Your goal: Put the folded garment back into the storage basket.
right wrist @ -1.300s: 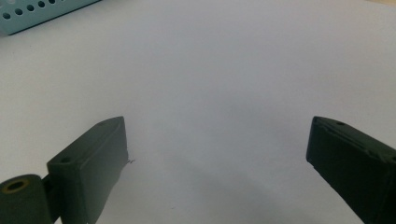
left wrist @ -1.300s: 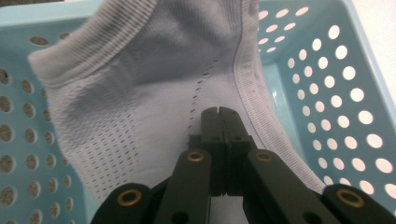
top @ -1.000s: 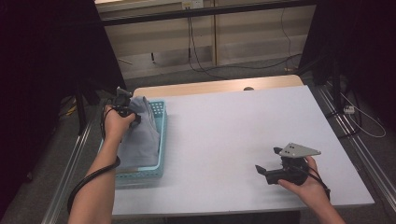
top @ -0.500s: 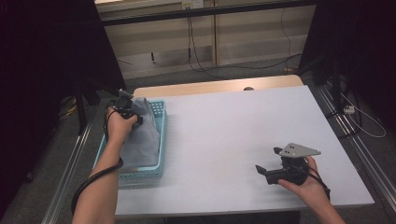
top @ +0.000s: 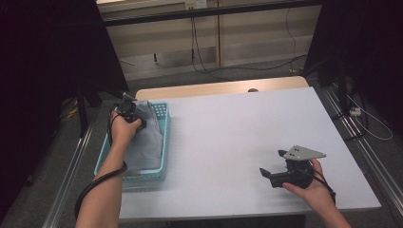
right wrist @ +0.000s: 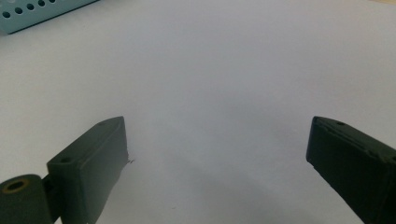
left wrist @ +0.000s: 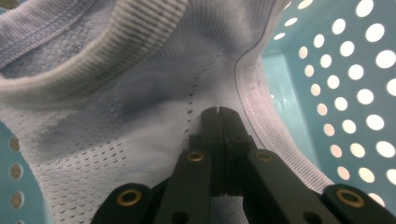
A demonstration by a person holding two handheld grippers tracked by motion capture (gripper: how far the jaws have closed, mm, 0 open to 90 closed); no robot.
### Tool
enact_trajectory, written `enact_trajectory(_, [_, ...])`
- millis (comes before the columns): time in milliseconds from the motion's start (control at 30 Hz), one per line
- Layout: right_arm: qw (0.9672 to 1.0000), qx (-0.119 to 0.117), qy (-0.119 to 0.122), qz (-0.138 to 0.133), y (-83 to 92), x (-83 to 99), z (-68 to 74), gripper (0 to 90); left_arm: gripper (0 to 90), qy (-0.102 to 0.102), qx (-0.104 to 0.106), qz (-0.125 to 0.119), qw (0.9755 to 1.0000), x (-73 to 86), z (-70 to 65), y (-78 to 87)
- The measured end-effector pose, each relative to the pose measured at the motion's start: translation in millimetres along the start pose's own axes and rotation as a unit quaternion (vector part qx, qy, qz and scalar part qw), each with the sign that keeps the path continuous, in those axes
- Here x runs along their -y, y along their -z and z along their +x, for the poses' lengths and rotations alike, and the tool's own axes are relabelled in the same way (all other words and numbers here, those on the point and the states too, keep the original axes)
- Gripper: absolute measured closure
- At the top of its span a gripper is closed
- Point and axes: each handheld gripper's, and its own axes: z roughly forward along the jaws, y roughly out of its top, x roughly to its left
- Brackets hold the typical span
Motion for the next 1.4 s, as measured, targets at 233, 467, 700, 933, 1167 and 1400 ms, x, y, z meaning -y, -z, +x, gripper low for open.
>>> enact_trajectory(233, [1.0000,0.001,0.000,-0.001,0.3,-0.5,-2.2,5.3,90.0,-0.002,-0.001,-0.001,1.0000,0.8,0.1,-2.0])
enact_trajectory(467, [1.0000,-0.001,0.001,0.000,0.3,-0.4,-1.1,5.3,90.0,-0.002,-0.005,-0.001,1.0000,2.6,-1.4,-6.7])
enact_trajectory(700, [1.0000,-0.001,0.001,0.000,-0.1,-0.1,-0.8,5.3,90.0,-0.002,-0.005,-0.001,1.0000,4.5,-1.8,-10.6])
enact_trajectory(933, [1.0000,-0.002,0.003,0.000,-0.3,-0.2,-0.4,5.3,90.0,-0.005,-0.004,0.000,1.0000,5.9,-2.3,-15.1])
enact_trajectory(1167, [1.0000,-0.003,0.003,0.001,-0.8,0.2,-1.2,5.3,90.0,-0.012,-0.004,0.005,0.9999,6.5,-2.3,-19.4])
enact_trajectory(1400, [1.0000,-0.004,0.003,0.001,-1.1,0.1,0.3,5.3,90.0,-0.008,-0.005,0.003,1.0000,8.3,-3.1,-23.9])
